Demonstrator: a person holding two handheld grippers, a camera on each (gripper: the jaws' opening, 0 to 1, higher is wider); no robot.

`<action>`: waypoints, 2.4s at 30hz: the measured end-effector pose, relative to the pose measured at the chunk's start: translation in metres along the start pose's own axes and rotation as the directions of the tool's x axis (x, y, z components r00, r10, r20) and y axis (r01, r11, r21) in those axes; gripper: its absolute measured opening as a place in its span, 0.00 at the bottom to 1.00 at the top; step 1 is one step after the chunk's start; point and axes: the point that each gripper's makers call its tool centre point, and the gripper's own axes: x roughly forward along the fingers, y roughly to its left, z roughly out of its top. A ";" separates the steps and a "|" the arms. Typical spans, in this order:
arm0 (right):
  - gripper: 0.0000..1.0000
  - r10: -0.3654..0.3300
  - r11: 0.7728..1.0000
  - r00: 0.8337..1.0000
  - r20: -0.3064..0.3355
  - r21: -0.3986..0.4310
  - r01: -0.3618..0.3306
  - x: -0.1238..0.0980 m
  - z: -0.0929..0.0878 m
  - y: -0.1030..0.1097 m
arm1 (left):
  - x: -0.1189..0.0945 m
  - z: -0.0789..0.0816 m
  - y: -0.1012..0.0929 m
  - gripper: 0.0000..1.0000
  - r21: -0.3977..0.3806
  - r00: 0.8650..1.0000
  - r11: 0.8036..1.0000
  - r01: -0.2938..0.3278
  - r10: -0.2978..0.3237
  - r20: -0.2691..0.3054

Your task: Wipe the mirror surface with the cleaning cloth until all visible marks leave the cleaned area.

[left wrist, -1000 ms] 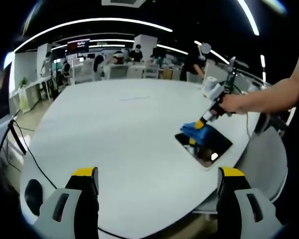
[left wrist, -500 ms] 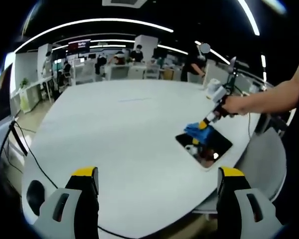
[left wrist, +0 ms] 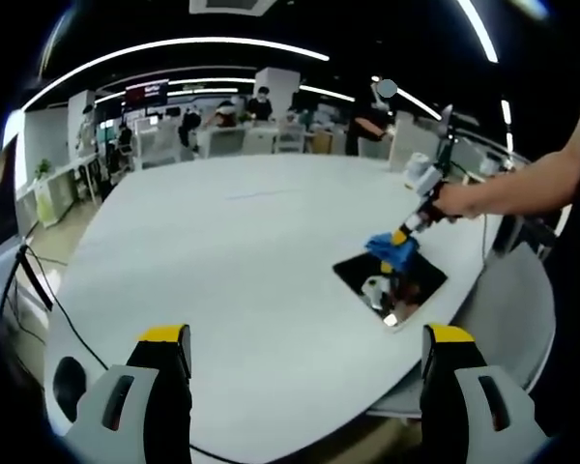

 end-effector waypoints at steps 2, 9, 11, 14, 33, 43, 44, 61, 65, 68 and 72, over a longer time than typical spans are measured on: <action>0.00 0.000 1.000 1.000 0.000 0.005 0.000 0.000 0.000 -0.001 | -0.002 0.001 0.001 1.00 0.002 1.000 1.000 -0.005 0.005 0.001; 0.00 -0.012 1.000 1.000 0.026 -0.001 0.012 -0.003 -0.008 0.007 | -0.005 -0.003 -0.001 1.00 0.001 1.000 1.000 -0.017 0.017 0.000; 0.00 -0.005 1.000 1.000 0.022 0.000 0.005 -0.005 -0.016 0.013 | -0.003 -0.003 -0.003 1.00 0.003 1.000 1.000 -0.012 0.012 0.000; 0.00 0.012 1.000 1.000 0.023 0.010 -0.013 -0.011 -0.031 0.021 | -0.001 -0.002 -0.005 1.00 0.005 1.000 1.000 -0.009 0.009 0.003; 0.00 0.077 0.997 0.997 0.001 0.002 -0.077 -0.033 -0.099 0.045 | 0.014 0.004 -0.017 1.00 0.017 1.000 1.000 0.026 -0.026 0.005; 0.00 0.115 0.993 0.993 -0.022 0.029 -0.114 -0.041 -0.126 0.059 | 0.015 0.000 -0.018 1.00 0.014 0.999 0.999 0.035 -0.035 0.003; 0.00 0.118 0.993 0.993 -0.020 0.033 -0.117 -0.041 -0.126 0.059 | 0.015 0.000 -0.018 1.00 0.014 0.999 0.999 0.034 -0.034 0.003; 0.00 0.124 0.990 0.992 -0.022 0.075 -0.122 -0.048 -0.129 0.034 | 0.017 0.002 -0.013 1.00 0.023 0.999 0.999 0.033 -0.033 -0.010; 0.00 0.120 0.987 0.993 -0.011 0.107 -0.118 -0.052 -0.132 0.021 | 0.020 0.003 -0.014 1.00 0.027 0.999 0.999 0.037 -0.037 -0.014; 0.00 0.107 0.988 0.994 -0.009 0.114 -0.105 -0.055 -0.135 0.014 | 0.021 0.004 -0.014 1.00 0.033 0.999 0.999 0.041 -0.041 -0.017; 0.00 0.100 0.986 0.995 -0.002 0.131 -0.098 -0.057 -0.138 0.007 | 0.023 0.006 -0.014 1.00 0.035 0.999 0.998 0.043 -0.042 -0.018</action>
